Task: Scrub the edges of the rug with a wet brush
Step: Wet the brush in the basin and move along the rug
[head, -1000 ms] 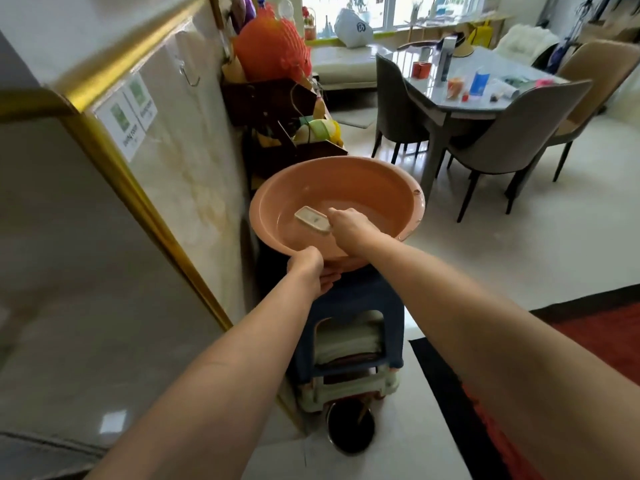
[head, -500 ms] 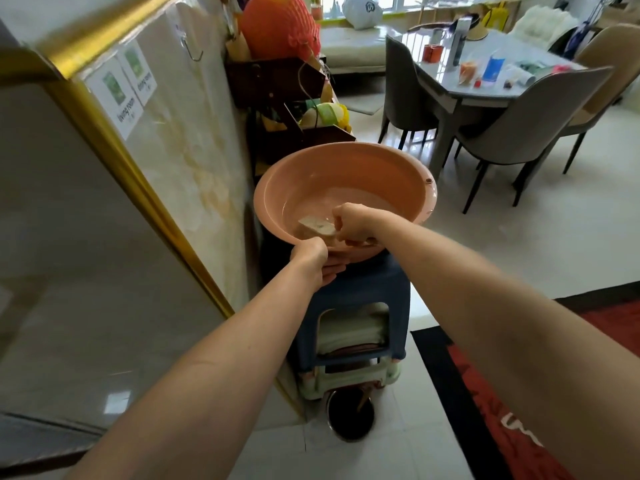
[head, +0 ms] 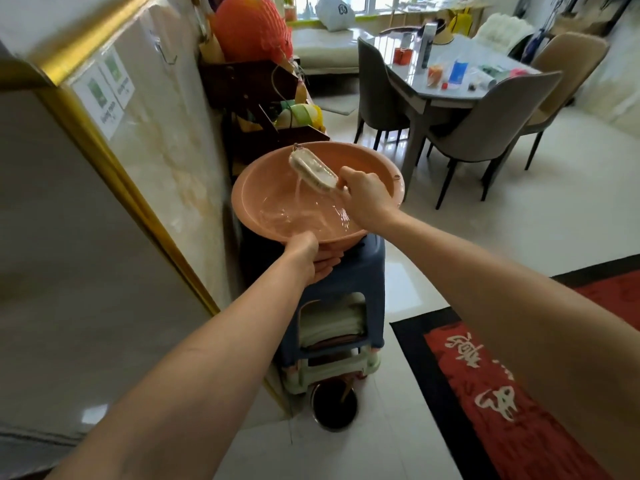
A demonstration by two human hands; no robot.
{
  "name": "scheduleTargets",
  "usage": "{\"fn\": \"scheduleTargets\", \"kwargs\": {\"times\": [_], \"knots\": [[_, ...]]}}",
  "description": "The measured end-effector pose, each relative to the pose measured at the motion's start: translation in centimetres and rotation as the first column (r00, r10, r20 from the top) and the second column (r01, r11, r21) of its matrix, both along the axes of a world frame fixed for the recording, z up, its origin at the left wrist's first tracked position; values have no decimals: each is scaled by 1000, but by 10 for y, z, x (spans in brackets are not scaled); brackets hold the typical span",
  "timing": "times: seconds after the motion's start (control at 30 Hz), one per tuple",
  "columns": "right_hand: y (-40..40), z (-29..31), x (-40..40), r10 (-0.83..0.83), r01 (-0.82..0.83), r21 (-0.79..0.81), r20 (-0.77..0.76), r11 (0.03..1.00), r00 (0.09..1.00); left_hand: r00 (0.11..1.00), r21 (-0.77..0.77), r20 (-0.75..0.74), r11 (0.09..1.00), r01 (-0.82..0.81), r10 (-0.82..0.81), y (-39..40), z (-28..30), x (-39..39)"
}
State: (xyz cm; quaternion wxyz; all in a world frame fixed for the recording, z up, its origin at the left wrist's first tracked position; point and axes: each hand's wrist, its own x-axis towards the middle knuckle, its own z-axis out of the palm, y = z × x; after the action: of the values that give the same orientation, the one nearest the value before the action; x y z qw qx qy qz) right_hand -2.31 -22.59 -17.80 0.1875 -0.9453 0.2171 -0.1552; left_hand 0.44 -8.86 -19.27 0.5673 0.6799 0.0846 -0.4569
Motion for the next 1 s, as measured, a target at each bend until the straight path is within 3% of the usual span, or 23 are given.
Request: {"fn": "scheduleTargets", "kwargs": {"times": [0.07, 0.17, 0.23, 0.3, 0.37, 0.47, 0.53, 0.6, 0.77, 0.9, 1.0], "knots": [[2, 4, -7, -12, -10, -107, -204, 994, 979, 1000, -20, 3, 1000, -15, 15, -3, 4, -9], [5, 6, -17, -60, 47, -120, -113, 992, 992, 1000, -48, 1, 999, 9, -9, -8, 9, -24], [9, 14, -31, -37, 17, -90, -221, 996, 975, 998, -72, 1, 995, 63, -63, -15, 10, -37], [7, 15, -49, -84, 89, 17, -172, 996, 981, 989, -47, 22, 988, 149, -148, -23, 7, -51], [5, 17, -72, -180, 173, 288, -1, 942, 984, 962, -5, 117, 968, 251, -249, -37, 4, -66], [4, 18, -125, -304, 165, 757, 47, 633, 952, 894, 70, 260, 930, 360, -365, -56, -2, -95], [0, 13, -187, -435, 102, 898, 105, 427, 894, 825, 115, 282, 872, 477, -489, -71, -8, -134], [-3, 6, -250, -540, 19, 952, 157, 307, 827, 757, 111, 306, 812, 573, -577, -85, -15, -175], [11, -18, -458, -756, 88, 961, 149, 263, 637, 483, 171, 376, 572, 802, -791, -114, -34, -337], [46, -46, -665, -887, 267, 947, 35, 176, 460, 93, 296, 439, 242, 924, -893, -117, -65, -521], [77, -59, -795, -933, 342, 936, -44, 87, 357, -221, 431, 488, 14, 902, -844, -114, -76, -650]]}}
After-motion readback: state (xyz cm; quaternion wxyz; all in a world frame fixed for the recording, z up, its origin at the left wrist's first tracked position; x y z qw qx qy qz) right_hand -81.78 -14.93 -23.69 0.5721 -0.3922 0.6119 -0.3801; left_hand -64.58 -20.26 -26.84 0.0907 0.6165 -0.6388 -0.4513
